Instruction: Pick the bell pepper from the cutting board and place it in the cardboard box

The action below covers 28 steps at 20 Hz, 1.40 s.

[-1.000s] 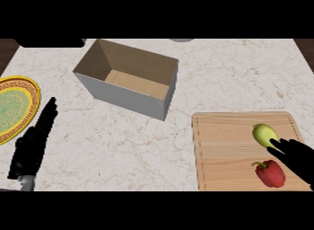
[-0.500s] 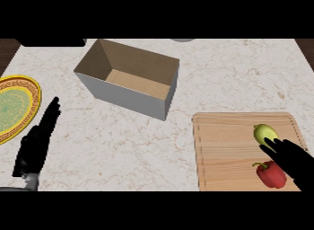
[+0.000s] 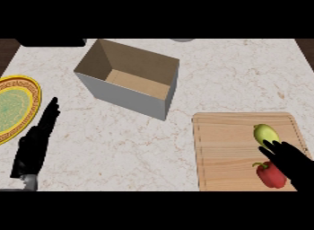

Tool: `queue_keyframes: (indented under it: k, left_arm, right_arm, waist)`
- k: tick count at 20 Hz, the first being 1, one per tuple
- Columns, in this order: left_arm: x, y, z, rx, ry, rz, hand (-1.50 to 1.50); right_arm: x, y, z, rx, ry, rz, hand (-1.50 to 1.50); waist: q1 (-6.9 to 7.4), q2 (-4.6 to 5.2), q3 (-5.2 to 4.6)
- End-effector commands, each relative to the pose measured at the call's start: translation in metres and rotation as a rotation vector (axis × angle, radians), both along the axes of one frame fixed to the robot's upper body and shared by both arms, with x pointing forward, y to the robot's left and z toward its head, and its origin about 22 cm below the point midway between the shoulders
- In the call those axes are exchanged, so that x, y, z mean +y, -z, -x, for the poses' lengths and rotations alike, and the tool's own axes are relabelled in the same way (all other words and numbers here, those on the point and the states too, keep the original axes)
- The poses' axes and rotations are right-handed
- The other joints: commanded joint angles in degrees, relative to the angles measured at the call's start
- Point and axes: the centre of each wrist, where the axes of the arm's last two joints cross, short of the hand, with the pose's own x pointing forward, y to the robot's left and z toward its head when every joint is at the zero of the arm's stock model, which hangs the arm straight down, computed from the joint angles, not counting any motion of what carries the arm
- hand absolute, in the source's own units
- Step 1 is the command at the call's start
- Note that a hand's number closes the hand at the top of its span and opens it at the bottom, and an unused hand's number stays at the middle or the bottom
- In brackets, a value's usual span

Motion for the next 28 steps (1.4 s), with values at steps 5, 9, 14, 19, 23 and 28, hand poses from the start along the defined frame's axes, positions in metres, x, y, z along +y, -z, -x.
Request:
queue_keyframes:
  k: [5, 9, 14, 19, 23, 28]
  left_arm:
    - [-0.015, -0.001, 0.005, -0.007, -0.012, -0.014, 0.00]
    - [0.004, -0.007, 0.001, -0.017, 0.014, -0.002, 0.00]
    - [0.010, -0.008, 0.004, 0.002, 0.005, -0.001, 0.00]
    - [0.007, -0.002, -0.008, 0.000, -0.010, -0.014, 0.00]
    - [0.006, 0.008, 0.005, -0.012, 0.006, 0.002, 0.00]
    - [0.024, -0.004, 0.004, 0.008, -0.011, -0.016, 0.00]
  right_arm:
    - [-0.008, 0.019, -0.012, -0.004, 0.005, -0.008, -1.50]
    - [-0.002, 0.017, -0.009, -0.007, 0.010, -0.025, -1.50]
    - [0.001, 0.026, -0.013, 0.000, 0.005, -0.009, -1.50]
    - [-0.011, 0.046, -0.013, -0.003, 0.003, 0.012, -1.50]
    - [-0.007, 0.057, -0.025, 0.027, 0.011, 0.042, -1.50]
    - [-0.015, 0.052, -0.016, 0.048, -0.005, -0.014, 1.50]
  waist:
    - [0.09, 0.00, 0.00]
    - [0.00, 0.00, -0.01]
    - [0.08, -0.01, -0.01]
    - [0.01, 0.03, -0.01]
    - [0.17, 0.03, -0.01]
    - [0.10, 0.01, -0.01]
